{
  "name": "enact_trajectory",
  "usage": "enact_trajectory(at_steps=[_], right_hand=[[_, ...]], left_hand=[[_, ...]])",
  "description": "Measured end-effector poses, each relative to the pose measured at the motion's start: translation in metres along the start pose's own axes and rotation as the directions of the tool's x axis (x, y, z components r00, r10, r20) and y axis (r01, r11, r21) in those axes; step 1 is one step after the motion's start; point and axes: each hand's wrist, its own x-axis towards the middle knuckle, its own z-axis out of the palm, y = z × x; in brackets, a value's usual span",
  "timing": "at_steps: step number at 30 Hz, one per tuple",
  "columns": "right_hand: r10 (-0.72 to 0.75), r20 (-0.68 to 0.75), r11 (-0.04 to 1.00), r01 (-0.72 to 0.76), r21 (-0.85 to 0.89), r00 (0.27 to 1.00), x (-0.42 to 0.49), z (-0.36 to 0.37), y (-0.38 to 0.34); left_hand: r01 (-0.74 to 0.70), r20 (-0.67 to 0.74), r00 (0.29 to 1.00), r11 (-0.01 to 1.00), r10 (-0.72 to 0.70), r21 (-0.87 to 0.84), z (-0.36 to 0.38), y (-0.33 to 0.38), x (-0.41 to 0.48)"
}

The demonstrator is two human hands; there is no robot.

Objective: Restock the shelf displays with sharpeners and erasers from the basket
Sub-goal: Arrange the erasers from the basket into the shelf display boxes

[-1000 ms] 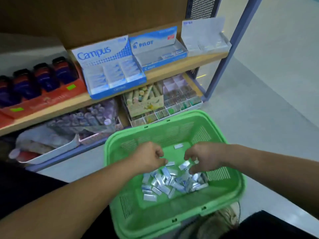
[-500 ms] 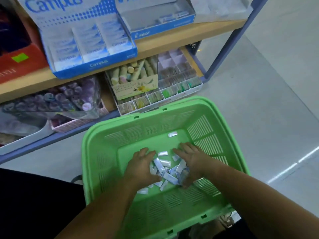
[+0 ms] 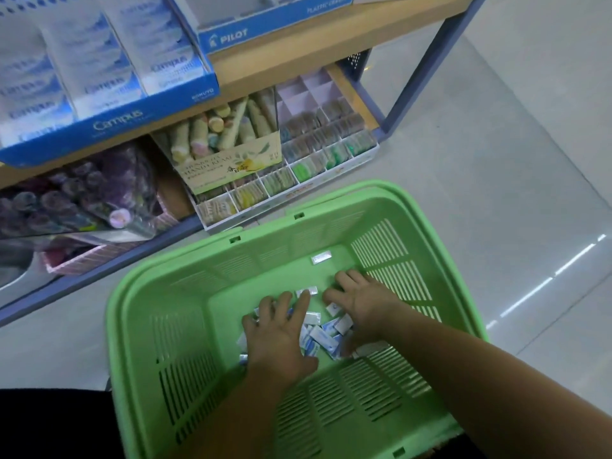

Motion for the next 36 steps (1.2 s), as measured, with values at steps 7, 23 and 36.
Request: enact_trajectory(at_steps=[7,23,36], right_hand=[[-0.059,0.004,0.998,0.059,0.038,0.998,0.008,-0.005,-0.003],[0.013,-0.073,0.972,0.004,0.236,0.997,0.014,0.001,0.000],[-0.032,-0.040,0.994,0.036,0.106,0.999,0.020,0.015,-0.007]], left_hand=[[0.053,-0.118,0.991,0.994,-0.065,-0.098,-0.001,-0.025,0.018],[0.081,-0.116,0.987,0.967,-0.111,-0.241,-0.016,-0.034,0.032],[0.198,0.027,0.978,0.871,-0.208,-0.450,-0.017,-0.035,0.028]])
